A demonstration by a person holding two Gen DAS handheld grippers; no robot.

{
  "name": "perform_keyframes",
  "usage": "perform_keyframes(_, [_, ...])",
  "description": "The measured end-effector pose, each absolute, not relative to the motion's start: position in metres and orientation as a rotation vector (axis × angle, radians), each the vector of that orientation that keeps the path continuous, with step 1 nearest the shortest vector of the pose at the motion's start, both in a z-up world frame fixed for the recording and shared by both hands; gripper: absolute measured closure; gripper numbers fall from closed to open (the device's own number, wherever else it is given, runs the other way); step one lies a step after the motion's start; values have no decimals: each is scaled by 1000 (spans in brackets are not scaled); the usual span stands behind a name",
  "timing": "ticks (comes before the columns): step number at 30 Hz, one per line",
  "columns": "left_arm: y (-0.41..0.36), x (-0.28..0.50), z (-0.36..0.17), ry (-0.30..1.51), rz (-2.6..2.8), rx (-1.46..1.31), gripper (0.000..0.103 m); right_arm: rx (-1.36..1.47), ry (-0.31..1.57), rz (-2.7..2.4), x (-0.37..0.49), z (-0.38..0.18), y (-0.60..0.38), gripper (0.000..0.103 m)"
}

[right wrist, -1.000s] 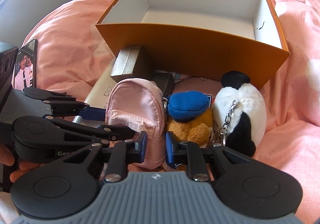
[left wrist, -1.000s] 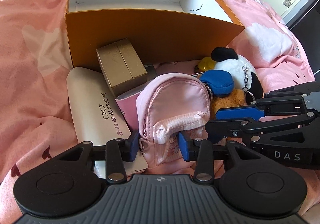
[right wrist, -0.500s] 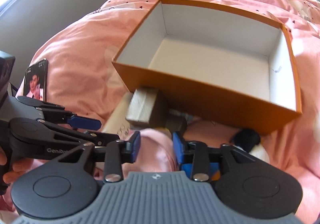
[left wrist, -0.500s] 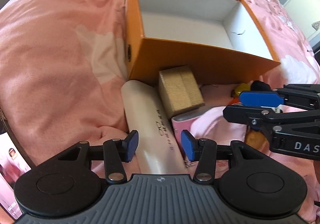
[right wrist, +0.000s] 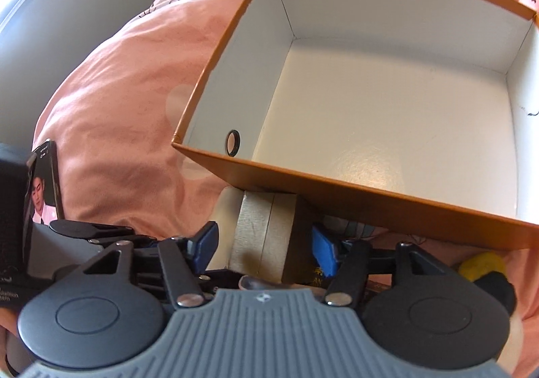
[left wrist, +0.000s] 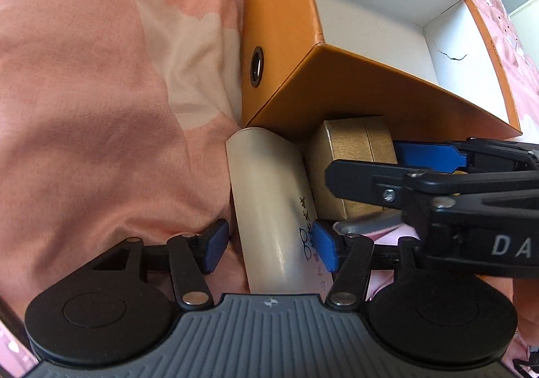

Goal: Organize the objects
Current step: 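Grasp the white glasses case with the left tool while the right grasps the tan box, then lift the glasses case with the left tool while the right carries the tan box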

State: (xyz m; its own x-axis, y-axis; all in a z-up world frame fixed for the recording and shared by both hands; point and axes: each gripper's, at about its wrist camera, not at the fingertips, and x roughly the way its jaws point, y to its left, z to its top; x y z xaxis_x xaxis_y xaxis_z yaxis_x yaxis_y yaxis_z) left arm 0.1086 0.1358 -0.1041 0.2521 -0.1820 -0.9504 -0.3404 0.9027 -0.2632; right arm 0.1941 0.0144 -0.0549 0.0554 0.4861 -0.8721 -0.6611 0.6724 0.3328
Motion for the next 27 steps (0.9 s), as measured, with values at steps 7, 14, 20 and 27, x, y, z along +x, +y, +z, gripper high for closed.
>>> perform_keyframes(7, [134, 116, -115, 1320, 103, -505, 35, -196, 1279, 850, 199, -74, 25, 38])
perform_keyframes(14, [128, 120, -115, 1288, 94, -535, 50, -181, 1273, 840, 199, -71, 12, 45])
perform_keyframes(20, [123, 118, -104, 1219, 106, -565, 64, -160, 1230, 834, 197, -55, -6, 52])
perform_keyframes(27, [111, 113, -79, 1132, 116, -552, 71, -140, 1157, 843, 189, -32, -31, 53])
